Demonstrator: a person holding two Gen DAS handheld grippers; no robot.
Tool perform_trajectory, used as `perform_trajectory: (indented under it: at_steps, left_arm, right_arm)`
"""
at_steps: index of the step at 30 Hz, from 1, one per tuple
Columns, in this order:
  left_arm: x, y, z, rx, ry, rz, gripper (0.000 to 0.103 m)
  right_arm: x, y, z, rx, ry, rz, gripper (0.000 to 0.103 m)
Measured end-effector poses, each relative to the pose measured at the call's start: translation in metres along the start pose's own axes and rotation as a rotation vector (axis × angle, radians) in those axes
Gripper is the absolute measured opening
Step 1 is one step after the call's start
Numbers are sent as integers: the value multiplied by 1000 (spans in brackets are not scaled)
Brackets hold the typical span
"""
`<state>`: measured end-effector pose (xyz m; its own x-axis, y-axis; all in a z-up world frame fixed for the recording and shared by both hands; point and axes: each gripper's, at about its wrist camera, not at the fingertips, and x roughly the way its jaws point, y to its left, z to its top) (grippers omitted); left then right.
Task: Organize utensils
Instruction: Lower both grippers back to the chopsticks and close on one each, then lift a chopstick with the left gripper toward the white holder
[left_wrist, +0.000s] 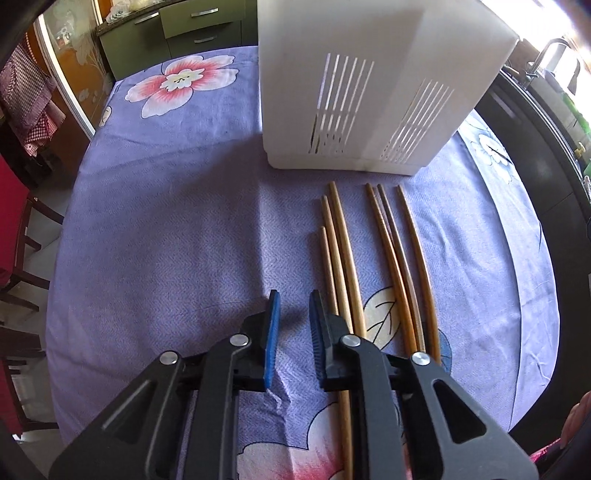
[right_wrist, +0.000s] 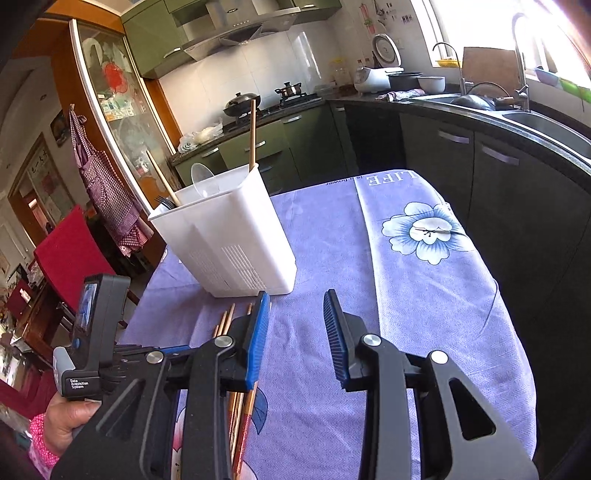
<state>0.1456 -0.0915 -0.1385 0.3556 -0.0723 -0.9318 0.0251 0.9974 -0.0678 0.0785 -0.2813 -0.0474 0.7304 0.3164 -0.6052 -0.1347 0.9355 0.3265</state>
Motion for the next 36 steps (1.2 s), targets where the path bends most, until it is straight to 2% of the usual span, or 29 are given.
perform_trajectory:
  at_steps: [5,15,29,30,31,34,36]
  left_arm:
    - [-2,5,2,-29,11,-65,15]
    - [-3,1,1,-31,28,-109,15]
    - [3,-17,1,42,33,-30,15]
    - [2,-17,1,48,31,-28,14]
    - [2,-17,1,56,28,-19,7]
    - [1,-16,0,74,27,-16,6]
    - [1,-11,0,73,31,-14,5]
  right_arm:
    - [1,1,2,5,4,4,31]
    - [4,-3,2,18,7,8,31]
    - [7,-4,1,24,16,13,31]
    - [7,-4,0,23,17,13,31]
    - [7,-3,0,22,18,12,31]
    - [8,-3,0,21,19,11,31]
    - [9,-3,0,22,21,9,35]
